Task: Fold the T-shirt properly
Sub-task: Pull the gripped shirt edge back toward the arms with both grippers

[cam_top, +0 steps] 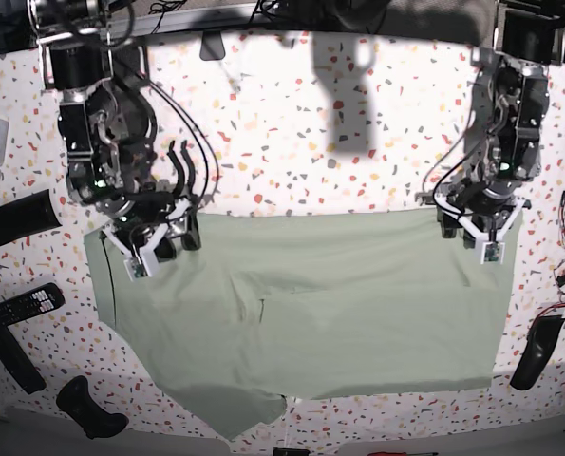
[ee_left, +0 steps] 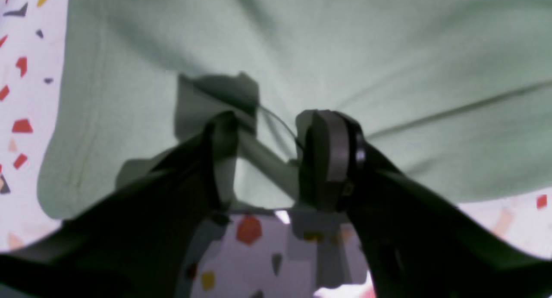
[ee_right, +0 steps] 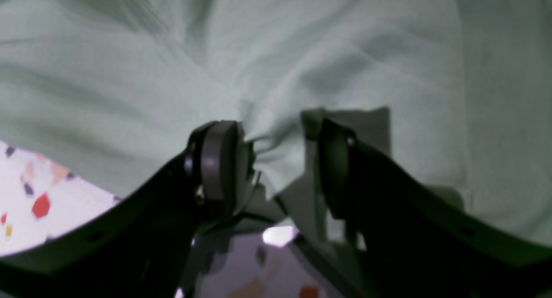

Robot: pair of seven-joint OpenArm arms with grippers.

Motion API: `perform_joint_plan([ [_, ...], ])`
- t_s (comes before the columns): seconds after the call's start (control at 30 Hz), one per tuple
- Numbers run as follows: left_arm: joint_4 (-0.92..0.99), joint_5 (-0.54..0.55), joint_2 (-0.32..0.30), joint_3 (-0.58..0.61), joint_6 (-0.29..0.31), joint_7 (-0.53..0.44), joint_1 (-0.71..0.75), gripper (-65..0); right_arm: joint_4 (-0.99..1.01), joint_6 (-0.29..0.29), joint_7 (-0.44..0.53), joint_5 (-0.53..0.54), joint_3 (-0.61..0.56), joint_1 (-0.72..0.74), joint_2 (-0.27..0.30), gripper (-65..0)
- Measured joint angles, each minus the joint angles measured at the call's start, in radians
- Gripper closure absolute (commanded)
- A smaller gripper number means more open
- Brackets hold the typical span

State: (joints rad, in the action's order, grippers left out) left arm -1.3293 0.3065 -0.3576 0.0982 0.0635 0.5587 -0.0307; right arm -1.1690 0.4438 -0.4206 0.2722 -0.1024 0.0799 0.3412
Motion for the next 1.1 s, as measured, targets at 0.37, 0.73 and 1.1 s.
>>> perform_joint_plan([
  [0.37,-0.143,-0.038,-0.002,-0.048,0.011,0.002,0.156,-24.9,-0.261,-0.001,-0.041,-0.044,0.010,-0.211,-0.001,-29.7],
  [0.73,-0.342,-0.045,-0.002,-0.178,0.004,0.053,0.367,-24.9,-0.415,-0.002,-0.047,-0.083,0.019,-0.405,0.000,-29.6],
  [1.1,-0.498,-0.045,-0.003,-0.178,0.000,0.123,0.521,-24.9,-0.584,-0.010,-0.079,-0.141,0.019,-0.586,-0.001,-29.7],
])
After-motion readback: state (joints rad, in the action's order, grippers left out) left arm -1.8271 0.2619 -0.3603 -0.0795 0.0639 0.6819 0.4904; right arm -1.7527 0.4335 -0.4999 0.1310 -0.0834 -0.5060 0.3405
